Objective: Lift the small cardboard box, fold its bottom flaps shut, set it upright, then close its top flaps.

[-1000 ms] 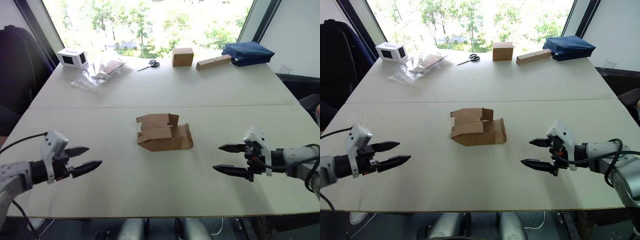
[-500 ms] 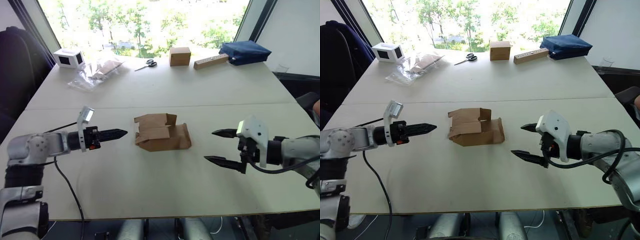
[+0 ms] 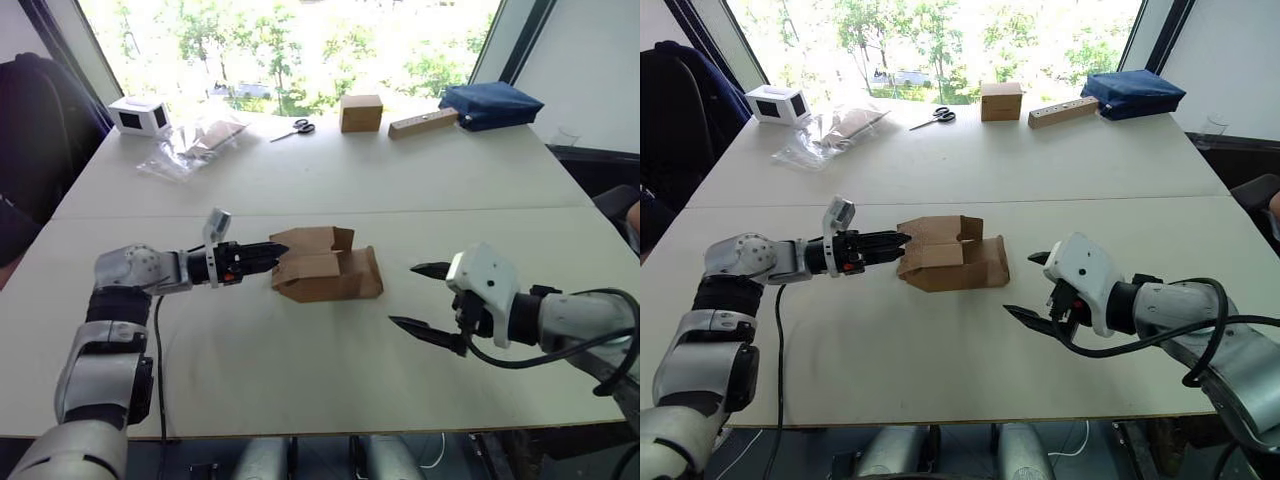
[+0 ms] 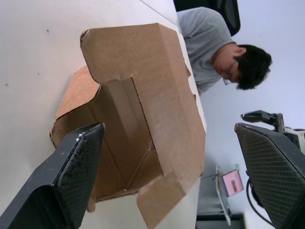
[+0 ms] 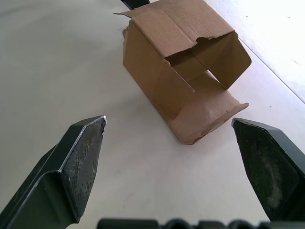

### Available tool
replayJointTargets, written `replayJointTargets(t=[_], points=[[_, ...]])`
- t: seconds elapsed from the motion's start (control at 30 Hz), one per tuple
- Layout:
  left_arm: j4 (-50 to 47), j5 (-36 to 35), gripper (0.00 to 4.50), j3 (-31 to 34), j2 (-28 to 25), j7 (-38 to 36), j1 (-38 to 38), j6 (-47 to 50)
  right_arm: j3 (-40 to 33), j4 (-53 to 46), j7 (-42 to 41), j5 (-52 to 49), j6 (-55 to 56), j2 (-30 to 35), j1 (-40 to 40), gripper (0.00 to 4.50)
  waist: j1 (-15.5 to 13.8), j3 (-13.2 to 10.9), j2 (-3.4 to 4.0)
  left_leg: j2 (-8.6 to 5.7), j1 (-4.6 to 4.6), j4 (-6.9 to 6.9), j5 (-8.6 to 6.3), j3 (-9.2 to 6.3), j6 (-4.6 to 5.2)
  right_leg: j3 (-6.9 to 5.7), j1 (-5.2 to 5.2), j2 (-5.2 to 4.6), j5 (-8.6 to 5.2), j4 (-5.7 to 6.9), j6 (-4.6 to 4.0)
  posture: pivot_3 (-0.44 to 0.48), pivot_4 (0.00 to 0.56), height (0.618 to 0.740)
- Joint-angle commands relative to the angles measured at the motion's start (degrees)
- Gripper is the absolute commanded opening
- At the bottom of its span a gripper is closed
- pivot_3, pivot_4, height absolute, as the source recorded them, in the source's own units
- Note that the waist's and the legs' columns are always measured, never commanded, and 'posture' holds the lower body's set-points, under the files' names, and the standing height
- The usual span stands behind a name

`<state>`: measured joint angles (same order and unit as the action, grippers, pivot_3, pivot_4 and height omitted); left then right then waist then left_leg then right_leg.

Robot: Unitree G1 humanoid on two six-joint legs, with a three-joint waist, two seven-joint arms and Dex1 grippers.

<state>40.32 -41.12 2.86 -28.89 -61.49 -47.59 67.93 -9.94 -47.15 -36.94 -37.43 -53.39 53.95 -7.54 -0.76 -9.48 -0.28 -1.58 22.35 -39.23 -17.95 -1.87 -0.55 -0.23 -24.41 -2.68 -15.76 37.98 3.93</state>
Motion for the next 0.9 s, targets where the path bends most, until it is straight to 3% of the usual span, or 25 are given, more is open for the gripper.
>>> replayJointTargets(t=[0.03,0.4,0.5,0.83,0.9], points=[[2.9,2.1,4.49,-0.1,1.3,-2.4,-3.0,-2.1,-2.3,-2.1,1.4,-1.5,-1.1,0.1,-1.4,4.45,0.0,0.0,0.00,-0.01,0.00,0.00,0.00,0.00,0.00,0.00,0.00,0.00,0.00,0.00,0.00,0.000,0.150,0.740],[8.5,6.5,4.49,0.2,5.4,-5.3,-6.6,-5.5,-3.2,-3.1,3.7,-3.0,-3.3,0.5,-1.6,4.45,0.1,0.0,-0.01,-0.01,0.00,0.00,0.00,0.00,0.01,0.00,-0.01,0.02,0.00,0.03,0.00,0.000,0.150,0.740],[9.1,6.7,3.78,0.7,6.1,-5.7,-7.3,-5.7,-3.1,-3.2,4.1,-3.1,-3.5,0.4,-1.7,4.50,0.1,0.0,-0.01,-0.01,0.00,0.00,0.00,0.00,0.01,0.00,-0.02,0.02,0.00,0.04,0.00,0.000,0.150,0.740],[10.2,8.2,0.06,0.1,6.6,-9.4,-7.8,-5.9,-3.2,-2.7,4.9,-3.5,-3.2,0.1,-1.5,4.50,0.1,0.0,-0.02,-0.01,0.00,-0.01,0.00,0.01,0.01,0.00,-0.02,0.02,0.00,0.06,0.00,0.000,0.150,0.740],[9.5,8.1,0.02,0.0,6.3,-10.5,-7.7,-5.2,-3.3,-2.6,5.0,-3.7,-3.1,0.0,-1.5,4.50,0.1,0.0,-0.02,-0.01,0.00,-0.01,0.00,0.00,0.01,0.00,-0.02,0.03,0.00,0.07,0.00,0.000,0.150,0.740]])
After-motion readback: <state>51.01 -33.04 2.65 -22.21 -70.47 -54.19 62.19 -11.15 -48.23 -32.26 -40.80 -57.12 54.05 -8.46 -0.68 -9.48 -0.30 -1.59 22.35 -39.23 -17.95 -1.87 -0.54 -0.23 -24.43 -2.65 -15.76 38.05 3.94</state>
